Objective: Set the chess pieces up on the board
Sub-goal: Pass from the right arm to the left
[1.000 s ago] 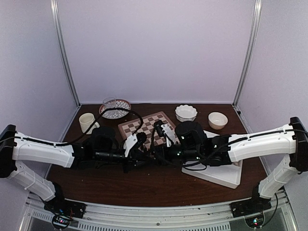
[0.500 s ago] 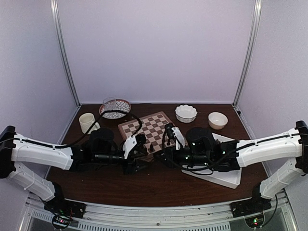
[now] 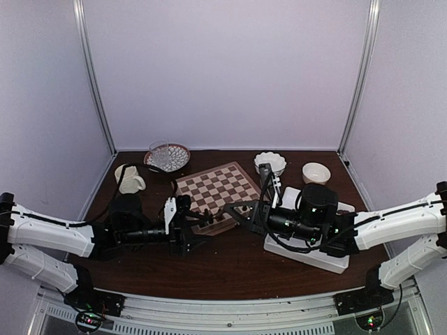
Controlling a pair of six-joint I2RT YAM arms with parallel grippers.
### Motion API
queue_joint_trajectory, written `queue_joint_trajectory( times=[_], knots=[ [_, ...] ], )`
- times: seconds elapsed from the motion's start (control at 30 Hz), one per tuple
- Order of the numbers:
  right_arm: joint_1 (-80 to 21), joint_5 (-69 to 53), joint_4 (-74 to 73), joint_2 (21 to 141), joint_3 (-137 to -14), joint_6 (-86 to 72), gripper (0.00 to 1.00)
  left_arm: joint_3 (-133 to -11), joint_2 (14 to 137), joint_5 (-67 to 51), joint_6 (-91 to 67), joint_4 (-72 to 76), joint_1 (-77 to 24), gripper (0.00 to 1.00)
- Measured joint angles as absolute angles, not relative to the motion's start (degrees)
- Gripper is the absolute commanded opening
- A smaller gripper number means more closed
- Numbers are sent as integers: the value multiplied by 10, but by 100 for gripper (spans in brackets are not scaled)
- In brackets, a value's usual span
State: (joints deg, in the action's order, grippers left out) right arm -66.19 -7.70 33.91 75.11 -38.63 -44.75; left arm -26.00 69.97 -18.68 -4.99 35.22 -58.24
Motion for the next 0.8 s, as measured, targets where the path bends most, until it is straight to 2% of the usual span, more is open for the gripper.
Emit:
queue_joint_trajectory(
  times=[0.27,0.53,0.73,0.8],
  knots=[
    [-665,-140,434,806,-393,-471,1,-211,660,-187,-34,438,-582,52],
    [-671,-163,462,841,-404,-482,0,-186,644,-187,-17,486,-582,40],
    [-672,-171,477,853,-414,-484,0,-186,643,-189,-5,497,-582,14],
    [-672,-171,481,855,-414,-485,1,-186,642,-192,0,497,-583,9]
  ],
)
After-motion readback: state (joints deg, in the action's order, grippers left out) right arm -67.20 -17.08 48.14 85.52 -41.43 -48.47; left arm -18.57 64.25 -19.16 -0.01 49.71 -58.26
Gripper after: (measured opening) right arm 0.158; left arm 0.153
